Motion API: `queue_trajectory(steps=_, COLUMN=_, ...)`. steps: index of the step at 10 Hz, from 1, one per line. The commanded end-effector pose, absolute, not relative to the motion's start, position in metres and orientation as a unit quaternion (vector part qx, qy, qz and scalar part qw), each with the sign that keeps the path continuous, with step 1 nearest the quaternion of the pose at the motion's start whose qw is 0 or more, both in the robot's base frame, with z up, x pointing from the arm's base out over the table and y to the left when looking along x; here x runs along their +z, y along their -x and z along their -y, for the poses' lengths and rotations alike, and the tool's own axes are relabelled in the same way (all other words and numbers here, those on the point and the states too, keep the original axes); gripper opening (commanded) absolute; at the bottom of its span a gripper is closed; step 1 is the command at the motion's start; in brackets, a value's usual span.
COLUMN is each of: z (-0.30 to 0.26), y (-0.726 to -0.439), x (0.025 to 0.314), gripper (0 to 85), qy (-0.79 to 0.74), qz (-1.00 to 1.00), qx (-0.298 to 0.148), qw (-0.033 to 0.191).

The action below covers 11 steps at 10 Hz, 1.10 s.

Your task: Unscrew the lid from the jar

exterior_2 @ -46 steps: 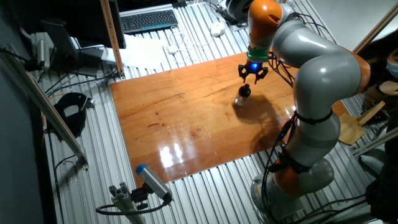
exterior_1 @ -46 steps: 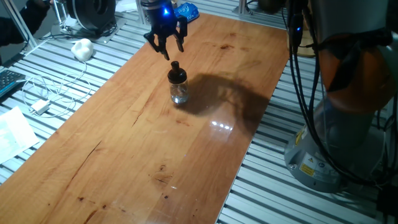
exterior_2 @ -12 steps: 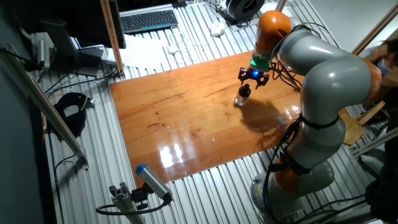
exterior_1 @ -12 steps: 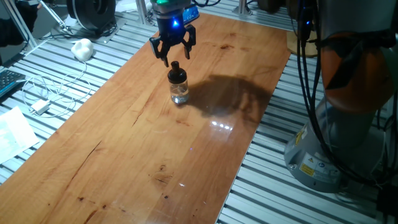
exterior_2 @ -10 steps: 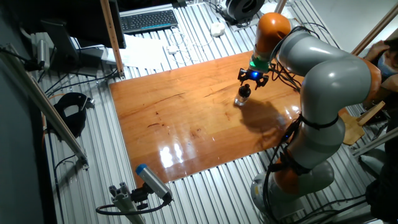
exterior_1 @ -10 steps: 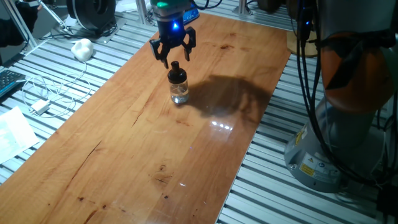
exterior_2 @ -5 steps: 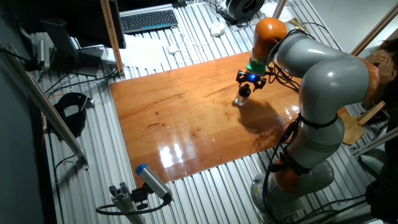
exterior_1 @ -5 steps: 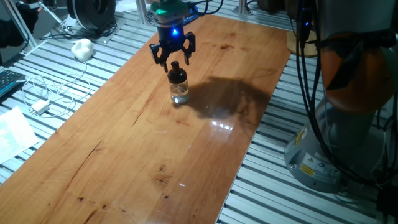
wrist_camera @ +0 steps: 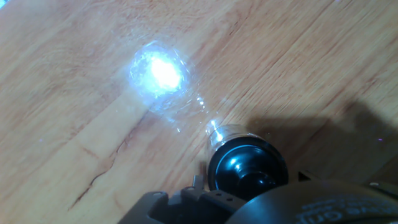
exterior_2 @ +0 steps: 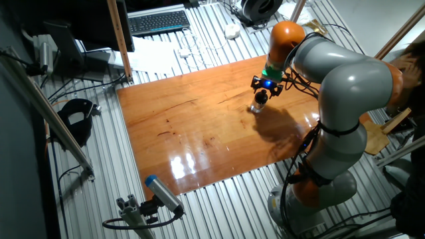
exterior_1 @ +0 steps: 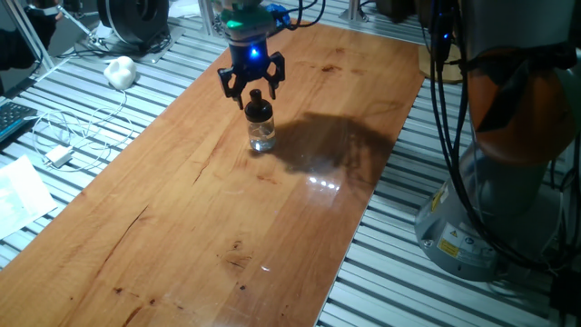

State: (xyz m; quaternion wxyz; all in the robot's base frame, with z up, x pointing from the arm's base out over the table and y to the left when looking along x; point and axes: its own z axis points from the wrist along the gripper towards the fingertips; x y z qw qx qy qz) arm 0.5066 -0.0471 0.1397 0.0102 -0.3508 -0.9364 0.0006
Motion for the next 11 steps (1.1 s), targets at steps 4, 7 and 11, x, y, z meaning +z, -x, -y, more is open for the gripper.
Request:
queue_trajectory(steps=4, z=0.047, y=-0.508, x=0.136, gripper=85.0, qy=0.362, qz=0.932, qx=0.004, qw=0.009)
queue_trajectory(steps=7, z=0.047, y=-0.51, x=0.133, gripper=85.0, qy=0.371, qz=0.929, qx=0.007, qw=0.009)
queue_trajectory(steps=11, z=0.047, y=-0.511, x=0.128, gripper=85.0, qy=0.372, qz=0.928, qx=0.005, qw=0.007)
